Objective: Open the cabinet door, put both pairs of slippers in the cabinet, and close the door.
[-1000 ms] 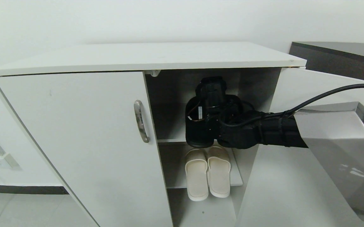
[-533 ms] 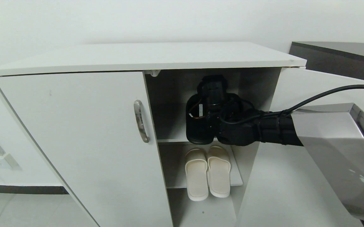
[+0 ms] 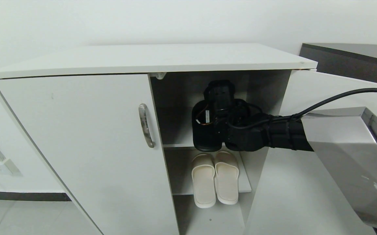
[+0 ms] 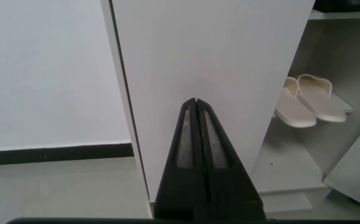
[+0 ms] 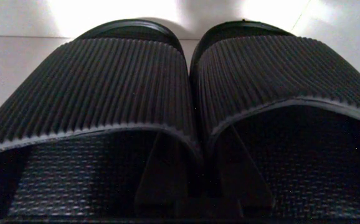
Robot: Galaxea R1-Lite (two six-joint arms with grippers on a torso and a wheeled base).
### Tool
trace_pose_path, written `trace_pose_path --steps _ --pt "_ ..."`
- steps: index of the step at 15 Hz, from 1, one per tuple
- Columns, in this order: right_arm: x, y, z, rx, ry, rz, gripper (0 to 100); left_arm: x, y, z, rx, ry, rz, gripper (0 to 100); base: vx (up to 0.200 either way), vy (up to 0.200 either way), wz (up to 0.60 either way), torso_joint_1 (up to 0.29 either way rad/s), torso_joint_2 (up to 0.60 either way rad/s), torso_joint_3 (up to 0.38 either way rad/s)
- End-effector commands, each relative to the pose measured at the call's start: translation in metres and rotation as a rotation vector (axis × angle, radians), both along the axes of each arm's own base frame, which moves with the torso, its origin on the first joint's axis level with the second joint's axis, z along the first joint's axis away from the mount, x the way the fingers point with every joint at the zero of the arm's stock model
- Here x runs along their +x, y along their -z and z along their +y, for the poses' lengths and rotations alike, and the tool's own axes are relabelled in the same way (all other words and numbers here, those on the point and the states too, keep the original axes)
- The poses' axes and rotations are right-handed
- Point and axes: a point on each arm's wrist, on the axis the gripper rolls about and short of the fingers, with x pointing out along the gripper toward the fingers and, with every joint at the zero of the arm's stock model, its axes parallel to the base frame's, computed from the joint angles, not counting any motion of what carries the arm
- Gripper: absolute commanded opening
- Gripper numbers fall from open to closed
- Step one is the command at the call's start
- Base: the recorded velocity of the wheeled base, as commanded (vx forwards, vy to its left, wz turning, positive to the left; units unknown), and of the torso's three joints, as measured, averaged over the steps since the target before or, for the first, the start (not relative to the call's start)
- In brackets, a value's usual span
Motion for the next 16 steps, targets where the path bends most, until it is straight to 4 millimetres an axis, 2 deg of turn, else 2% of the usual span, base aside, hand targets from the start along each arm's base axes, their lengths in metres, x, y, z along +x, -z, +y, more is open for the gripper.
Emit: trace_pose_path --steps 1,3,4,8,12,16 --pt "0.0 0.001 0.0 -0.004 0.0 0.005 0 0.0 0.0 0.0 0.0 0.0 0.0 0 0.0 0.0 0.0 0.0 0.0 0.0" --pt "-0.002 0.002 0.001 -0.01 -0.004 0.01 0 0.0 0.0 0.0 0.0 0.0 0.0 0 0.0 0.0 0.0 0.0 0.0 0.0" --pt "-0.002 0.002 0.002 -0.011 -0.006 0.011 100 0.0 0.0 0.0 0.0 0.0 0.0 0 0.0 0.0 0.0 0.0 0.0 0.0" --pt "-0.012 0.002 0.001 -0.03 -0.021 0.036 100 0.0 0.0 0.0 0.0 0.0 -0.001 0 0.0 0.0 0.0 0.0 0.0 0.0" --pt "-0.042 -0.008 -0.002 -0.04 -0.057 0.053 100 0.0 0.0 0.0 -0.001 0.0 0.0 0 0.0 0.0 0.0 0.0 0.0 0.0" --pt "-0.095 -0.019 -0.018 -0.017 -0.103 0.091 100 0.0 0.0 0.0 -0.004 0.0 0.0 0 0.0 0.0 0.0 0.0 0.0 0.0"
